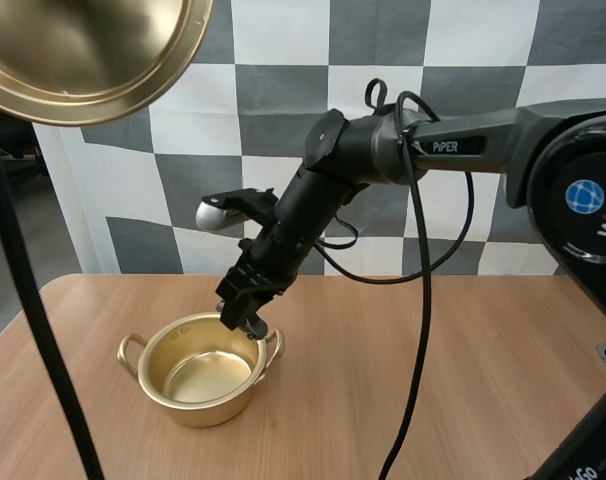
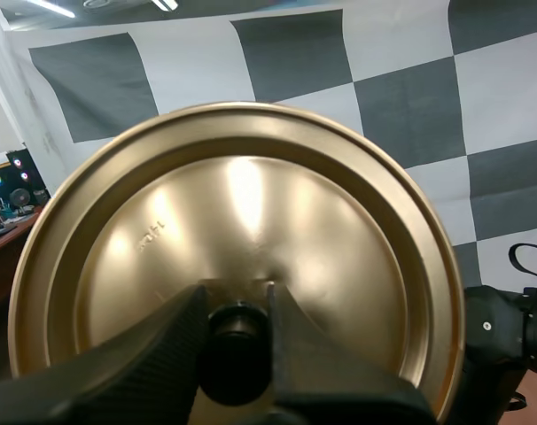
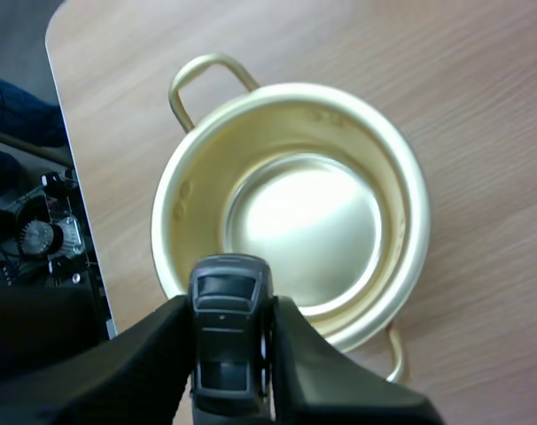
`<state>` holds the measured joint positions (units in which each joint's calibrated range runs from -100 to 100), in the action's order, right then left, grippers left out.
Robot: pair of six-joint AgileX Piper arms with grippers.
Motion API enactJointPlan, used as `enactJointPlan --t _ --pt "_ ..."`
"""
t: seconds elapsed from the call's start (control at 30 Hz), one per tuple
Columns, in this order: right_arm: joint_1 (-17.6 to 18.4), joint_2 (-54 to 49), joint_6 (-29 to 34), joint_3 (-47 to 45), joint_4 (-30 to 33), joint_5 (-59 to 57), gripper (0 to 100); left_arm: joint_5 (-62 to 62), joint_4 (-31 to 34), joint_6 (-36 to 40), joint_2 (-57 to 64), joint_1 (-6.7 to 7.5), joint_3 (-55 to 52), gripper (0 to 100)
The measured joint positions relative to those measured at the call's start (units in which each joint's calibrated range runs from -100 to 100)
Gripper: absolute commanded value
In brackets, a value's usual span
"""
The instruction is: Open the pot, put the car inside, and close it
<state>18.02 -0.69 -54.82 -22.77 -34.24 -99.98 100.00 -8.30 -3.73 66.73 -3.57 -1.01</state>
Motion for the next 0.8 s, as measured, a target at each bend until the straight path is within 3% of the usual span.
enactJointPlan --t 0.43,0.8 --pt "4.37 7.11 0.0 4.53 -0.49 0.0 0 -0.06 0.26 0.0 0.0 0.0 0.0 0" --pt "4.8 12.22 0.0 4.53 2.03 0.0 0 -0.06 1.69 0.0 0.15 0.0 0.0 0"
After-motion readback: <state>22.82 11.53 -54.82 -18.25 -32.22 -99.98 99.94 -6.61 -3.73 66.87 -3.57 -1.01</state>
